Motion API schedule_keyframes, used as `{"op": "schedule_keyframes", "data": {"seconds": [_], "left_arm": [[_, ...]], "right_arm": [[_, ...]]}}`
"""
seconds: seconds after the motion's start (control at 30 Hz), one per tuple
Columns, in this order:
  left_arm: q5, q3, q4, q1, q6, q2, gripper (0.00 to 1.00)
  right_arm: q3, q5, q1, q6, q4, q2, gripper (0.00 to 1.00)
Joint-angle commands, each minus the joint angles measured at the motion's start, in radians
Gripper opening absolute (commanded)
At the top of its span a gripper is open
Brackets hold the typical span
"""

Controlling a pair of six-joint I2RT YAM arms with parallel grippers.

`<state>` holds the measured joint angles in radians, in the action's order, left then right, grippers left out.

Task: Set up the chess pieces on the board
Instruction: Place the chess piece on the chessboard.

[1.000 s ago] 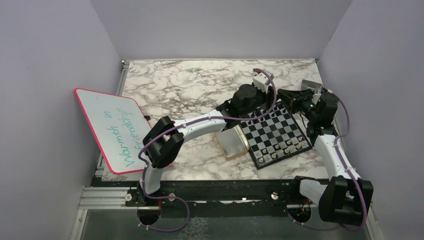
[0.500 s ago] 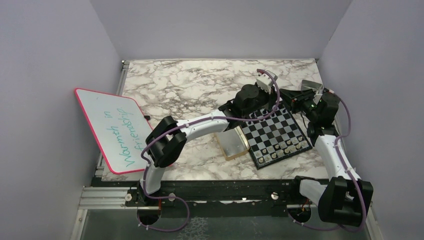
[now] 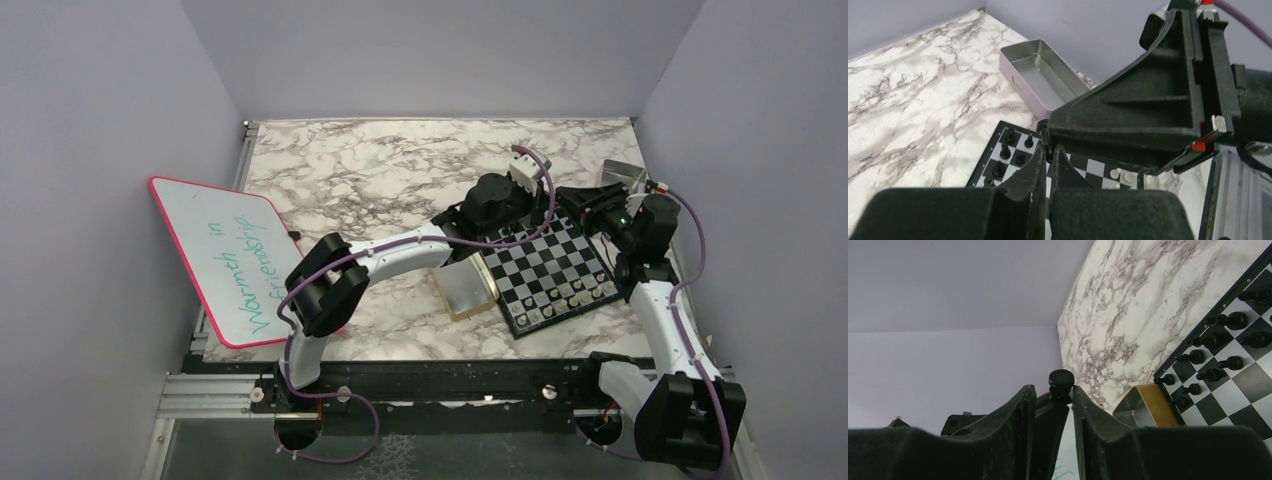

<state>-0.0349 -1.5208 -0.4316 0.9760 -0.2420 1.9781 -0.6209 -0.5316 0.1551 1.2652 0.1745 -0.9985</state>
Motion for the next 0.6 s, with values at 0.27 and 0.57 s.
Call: {"op": "schedule_keyframes", "data": {"seconds": [0.27, 0.57], "left_arm": [[-0.018, 0.211, 0.143, -0.050, 0.009, -0.248, 0.00], [-0.115, 0.108, 0.651, -0.125, 0.102, -0.327, 0.00]], "right_arm": [[-0.028, -0.026, -0.008, -0.219, -0.063, 0.013, 0.45], [-0.191, -0.056, -0.009, -0.619, -0.234, -0.072, 0.44]]}}
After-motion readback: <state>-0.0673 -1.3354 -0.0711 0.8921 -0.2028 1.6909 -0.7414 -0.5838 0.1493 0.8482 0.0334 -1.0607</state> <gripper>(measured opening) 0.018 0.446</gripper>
